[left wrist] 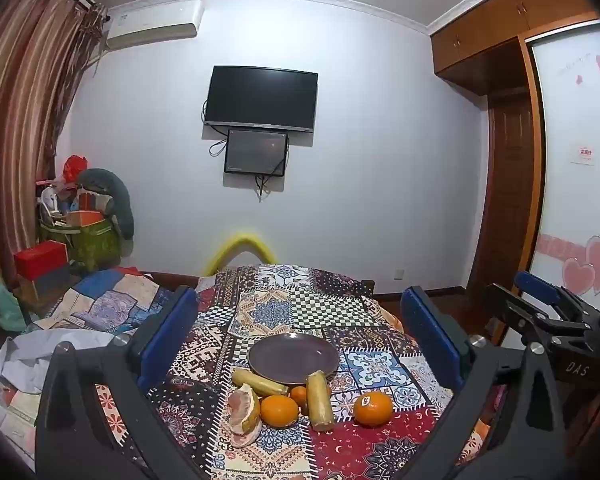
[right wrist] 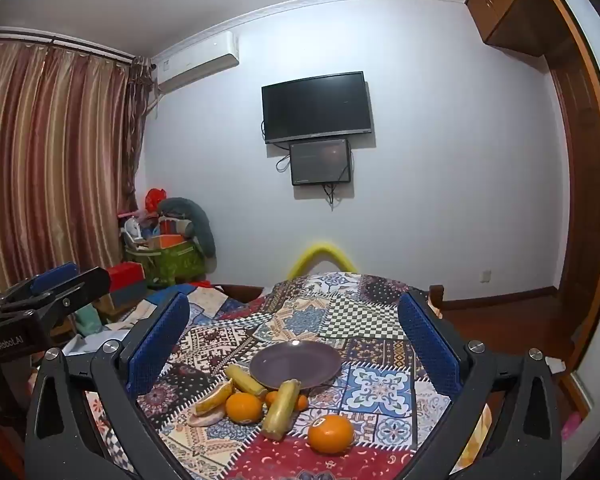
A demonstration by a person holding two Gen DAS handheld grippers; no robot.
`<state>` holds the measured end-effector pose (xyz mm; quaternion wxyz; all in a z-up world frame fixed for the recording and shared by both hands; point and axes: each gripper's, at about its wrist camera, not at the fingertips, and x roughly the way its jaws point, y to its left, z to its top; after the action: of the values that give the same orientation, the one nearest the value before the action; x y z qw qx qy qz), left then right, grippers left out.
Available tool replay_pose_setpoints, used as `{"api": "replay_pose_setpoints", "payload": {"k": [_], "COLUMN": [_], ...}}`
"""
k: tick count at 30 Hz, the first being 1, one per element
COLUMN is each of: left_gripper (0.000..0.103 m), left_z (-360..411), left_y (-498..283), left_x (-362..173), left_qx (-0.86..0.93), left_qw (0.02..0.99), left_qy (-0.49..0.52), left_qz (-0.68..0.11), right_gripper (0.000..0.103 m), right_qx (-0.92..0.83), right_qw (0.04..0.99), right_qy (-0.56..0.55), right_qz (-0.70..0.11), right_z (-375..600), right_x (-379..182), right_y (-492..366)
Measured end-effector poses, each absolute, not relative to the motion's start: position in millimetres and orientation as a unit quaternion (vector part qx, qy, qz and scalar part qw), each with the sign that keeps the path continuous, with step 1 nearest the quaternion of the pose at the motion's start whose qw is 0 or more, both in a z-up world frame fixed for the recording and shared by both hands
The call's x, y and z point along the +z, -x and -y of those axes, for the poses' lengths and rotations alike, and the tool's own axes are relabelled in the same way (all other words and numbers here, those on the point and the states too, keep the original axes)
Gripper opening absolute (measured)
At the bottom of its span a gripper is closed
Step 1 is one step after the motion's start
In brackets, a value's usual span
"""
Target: Organize fruits
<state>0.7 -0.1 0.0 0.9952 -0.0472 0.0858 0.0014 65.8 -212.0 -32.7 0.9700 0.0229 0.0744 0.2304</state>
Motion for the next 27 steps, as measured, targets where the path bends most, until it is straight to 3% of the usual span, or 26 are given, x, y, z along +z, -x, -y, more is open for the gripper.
{"api": "replay_pose_setpoints", "payload": {"k": [27], "left_gripper": [0.103], "left_z": [-1], "left_y": [-4], "left_x": [-2], "left_qx": [0.002], "left_qw": [0.995], "left_qy": [0.043], "left_qz": [-0.088], "right_gripper": [0.103], "right_qx": [0.228], "right_qw": [0.97], "right_qy": [-0.023], "right_qz": [-0.081], "right_z": [214], "right_x": [-31], "right_y": [-66]}}
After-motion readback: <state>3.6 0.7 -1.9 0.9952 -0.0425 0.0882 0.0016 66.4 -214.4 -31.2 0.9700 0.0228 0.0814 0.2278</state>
